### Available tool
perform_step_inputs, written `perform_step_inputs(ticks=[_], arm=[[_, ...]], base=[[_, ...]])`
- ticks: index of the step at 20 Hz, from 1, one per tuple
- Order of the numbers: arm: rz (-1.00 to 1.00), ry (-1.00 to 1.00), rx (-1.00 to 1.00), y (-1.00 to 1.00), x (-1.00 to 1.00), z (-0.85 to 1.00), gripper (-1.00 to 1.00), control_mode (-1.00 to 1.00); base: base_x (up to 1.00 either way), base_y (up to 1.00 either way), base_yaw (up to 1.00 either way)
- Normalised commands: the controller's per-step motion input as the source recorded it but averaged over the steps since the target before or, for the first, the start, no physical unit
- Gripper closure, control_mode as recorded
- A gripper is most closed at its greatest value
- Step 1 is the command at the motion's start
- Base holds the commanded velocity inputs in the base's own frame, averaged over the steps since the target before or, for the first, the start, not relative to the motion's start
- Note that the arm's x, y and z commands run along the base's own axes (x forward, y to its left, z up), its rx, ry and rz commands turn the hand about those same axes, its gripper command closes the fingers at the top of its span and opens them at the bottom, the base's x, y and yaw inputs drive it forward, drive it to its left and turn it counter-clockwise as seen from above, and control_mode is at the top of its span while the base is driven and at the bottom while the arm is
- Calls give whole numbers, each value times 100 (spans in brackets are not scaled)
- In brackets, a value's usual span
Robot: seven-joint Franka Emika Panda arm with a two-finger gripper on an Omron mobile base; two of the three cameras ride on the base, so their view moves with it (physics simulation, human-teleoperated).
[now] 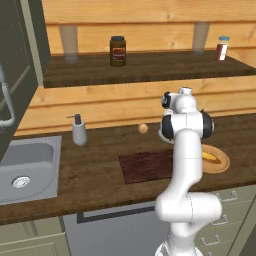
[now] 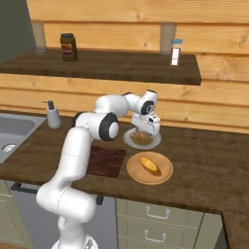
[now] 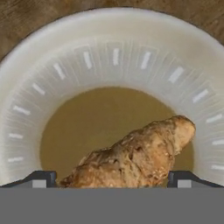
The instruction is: From the different types of pastries on the counter, select a croissant and place it on the cutting board. Then retrieve a jar of jam from the cabinet and place it alongside the croissant on the cutting board.
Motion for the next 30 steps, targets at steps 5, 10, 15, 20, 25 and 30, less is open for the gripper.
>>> perform_step_inputs(ticks=[5, 10, 15, 20, 25, 30], arm=[[-17, -2, 0, -3, 9, -19, -100, -100], [-38, 0, 0, 15, -2, -13, -100, -100], [-46, 5, -1, 44, 0, -3, -100, -100], [-44, 13, -8, 53, 0, -12, -100, -100], [-42, 1, -2, 7, 0, -37, -100, -100], [-36, 0, -1, 0, 8, -47, -100, -100]], base=[[0, 0, 0], [0, 0, 0], [0, 0, 0], [0, 0, 0], [0, 0, 0], [0, 0, 0]])
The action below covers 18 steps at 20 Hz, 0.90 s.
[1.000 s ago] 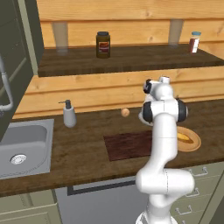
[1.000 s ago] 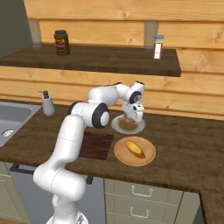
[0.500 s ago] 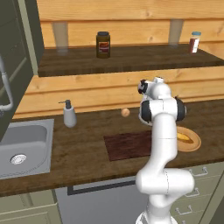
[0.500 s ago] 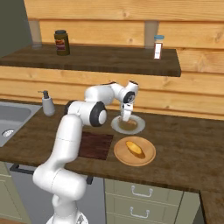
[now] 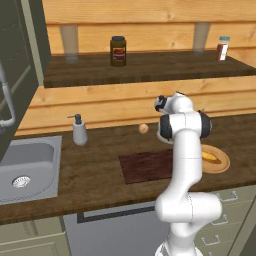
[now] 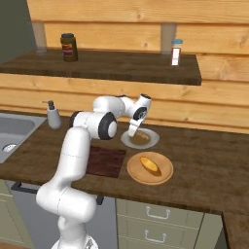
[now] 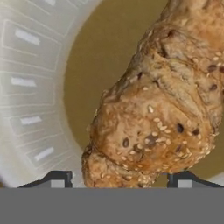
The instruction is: From the different types of pastries on the counter, select a croissant and place it on the cutting board. Then retrieve a jar of jam from the cabinet and place it alongside the croissant on the cutting board.
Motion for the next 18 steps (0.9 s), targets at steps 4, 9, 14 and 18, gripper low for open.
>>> perform_step_inputs(ticks=[4, 9, 14, 18], arm=[[-22, 0, 0, 15, 8, -32, 100, -100], [-13, 0, 0, 0, -5, 0, 100, -100], [-16, 10, 0, 2, -5, 21, 100, -100], [-14, 13, 0, 13, -2, 41, 100, -100]], base=[[0, 0, 0], [0, 0, 0], [0, 0, 0], [0, 0, 0]])
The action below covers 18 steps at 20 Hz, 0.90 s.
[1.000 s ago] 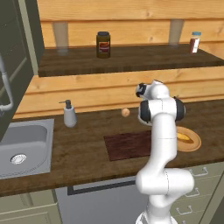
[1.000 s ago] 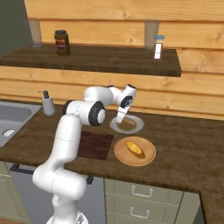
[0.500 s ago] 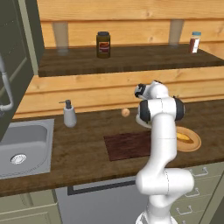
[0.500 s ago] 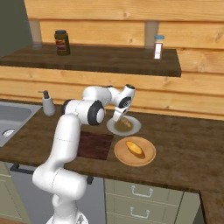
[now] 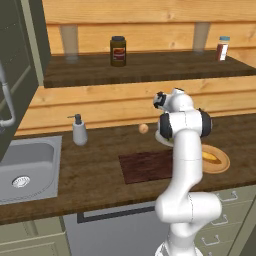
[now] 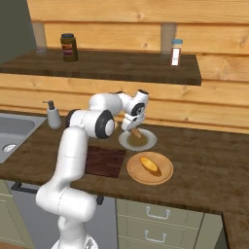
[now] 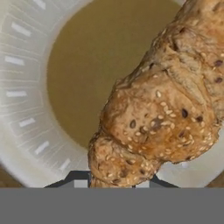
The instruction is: From the different types of pastries on the counter, select a croissant and place it on the cutting board. Then retrieve a jar of jam from the cabinet and place it alongside the croissant on the cutting board.
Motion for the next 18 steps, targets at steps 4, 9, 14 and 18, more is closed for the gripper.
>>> perform_step_inputs(ticks=[4, 9, 14, 18], arm=[[-3, 2, 0, 0, -34, 9, 100, -100], [0, -16, -8, 17, -83, 27, 100, -100], [0, -23, -9, 39, -91, 12, 100, -100], [7, -28, -6, 33, -91, 13, 100, -100]], base=[[0, 0, 0], [0, 0, 0], [0, 0, 0], [0, 0, 0]])
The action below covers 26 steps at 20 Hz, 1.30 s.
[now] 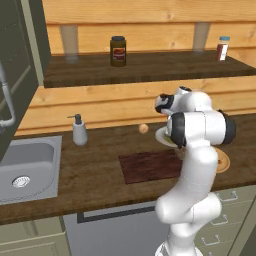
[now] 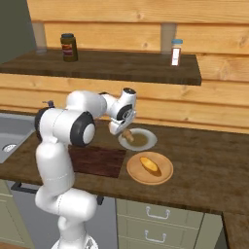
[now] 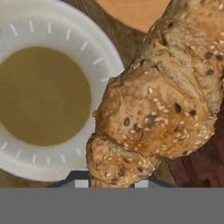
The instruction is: From the different types of pastries on the counter, select a croissant and place it on the cutting board. Then retrieve a jar of jam from the cabinet and place it alongside the croissant on the cutting board.
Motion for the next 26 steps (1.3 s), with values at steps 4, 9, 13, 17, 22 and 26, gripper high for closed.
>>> perform_step_inputs(ticks=[4, 9, 13, 17, 22, 26], arm=[[26, -17, 0, 33, -75, 24, 100, -100], [41, -12, -12, 47, -37, 48, 100, -100], [46, -8, -14, 39, -28, 37, 100, -100], [55, 1, -4, 8, -9, 30, 100, -100], [61, 13, -3, 3, -12, 16, 100, -100], [52, 4, -15, 1, -36, 15, 100, -100]], base=[[0, 0, 0], [0, 0, 0], [0, 0, 0], [0, 0, 0], [0, 0, 0], [0, 0, 0]])
